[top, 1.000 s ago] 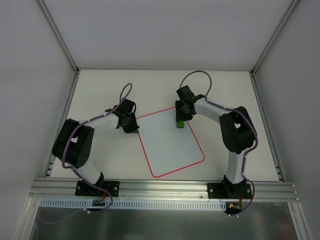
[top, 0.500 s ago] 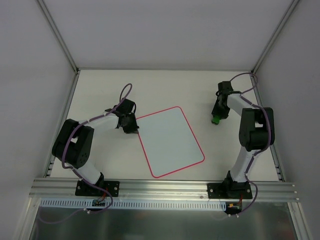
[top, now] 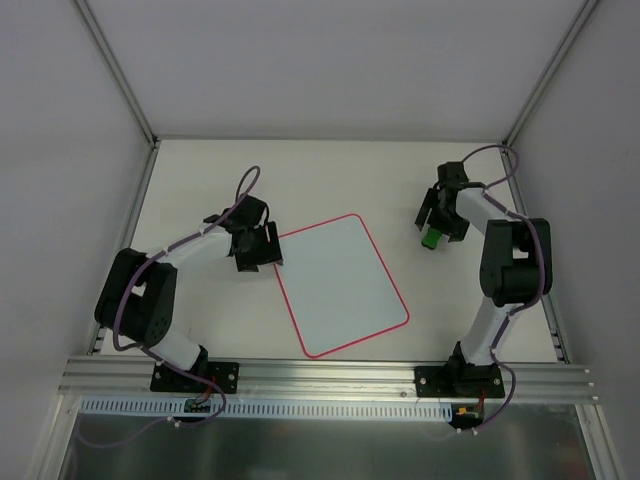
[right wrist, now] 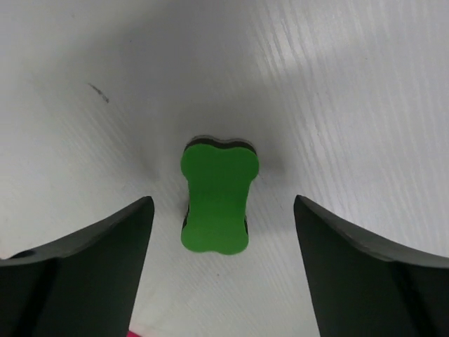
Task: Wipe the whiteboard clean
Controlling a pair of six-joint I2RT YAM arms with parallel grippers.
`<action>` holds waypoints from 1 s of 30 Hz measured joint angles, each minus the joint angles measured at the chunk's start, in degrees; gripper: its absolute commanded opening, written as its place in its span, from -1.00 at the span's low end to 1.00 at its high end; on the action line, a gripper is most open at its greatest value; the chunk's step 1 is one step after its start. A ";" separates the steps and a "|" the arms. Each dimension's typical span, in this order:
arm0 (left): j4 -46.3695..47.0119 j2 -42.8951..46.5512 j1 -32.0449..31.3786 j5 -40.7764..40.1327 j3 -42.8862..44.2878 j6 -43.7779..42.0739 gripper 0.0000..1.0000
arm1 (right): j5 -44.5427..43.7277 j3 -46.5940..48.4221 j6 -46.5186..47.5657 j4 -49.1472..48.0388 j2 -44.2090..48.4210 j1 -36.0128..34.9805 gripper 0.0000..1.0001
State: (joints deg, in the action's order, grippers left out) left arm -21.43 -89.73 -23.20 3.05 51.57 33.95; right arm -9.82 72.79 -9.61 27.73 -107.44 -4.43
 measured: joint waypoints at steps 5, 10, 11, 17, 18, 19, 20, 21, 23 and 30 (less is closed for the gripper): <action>-3.50 4.83 -0.02 -1.40 5.03 -1.29 0.97 | -0.20 -0.57 1.36 1.68 9.27 0.00 0.98; -6.82 15.10 0.00 -6.14 10.03 -3.78 0.97 | -1.36 -0.09 4.79 3.34 24.33 0.00 0.98; -7.67 17.64 0.00 -7.61 11.19 -4.72 0.97 | -1.84 0.33 5.62 3.61 27.54 0.02 0.98; -10.73 31.87 0.00 -16.81 16.87 -11.26 0.97 | -4.55 3.06 11.80 4.72 44.52 0.04 0.98; -11.15 34.12 0.00 -18.38 17.84 -12.59 0.98 | -4.81 3.45 12.79 4.85 47.21 0.04 0.99; -11.32 35.80 0.00 -19.54 18.51 -13.64 0.97 | -4.94 3.82 13.49 5.03 49.33 0.04 0.98; -11.91 37.79 0.00 -21.00 19.43 -14.86 0.98 | -4.94 4.26 14.47 5.20 52.04 0.04 0.98; -12.13 39.74 0.00 -22.36 20.28 -16.04 0.98 | -4.94 4.59 15.08 5.31 53.94 0.04 0.98; -12.59 42.97 0.00 -24.83 21.75 -18.18 0.98 | -4.87 5.42 16.41 5.57 57.77 0.04 0.98; -13.94 53.96 0.00 -31.91 26.84 -24.20 0.97 | -5.81 6.40 19.98 6.03 67.25 -2.82 0.98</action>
State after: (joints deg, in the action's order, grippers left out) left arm -35.38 -35.77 -23.20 -28.86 78.41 9.76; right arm -15.64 79.20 10.37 33.76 -40.18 -7.25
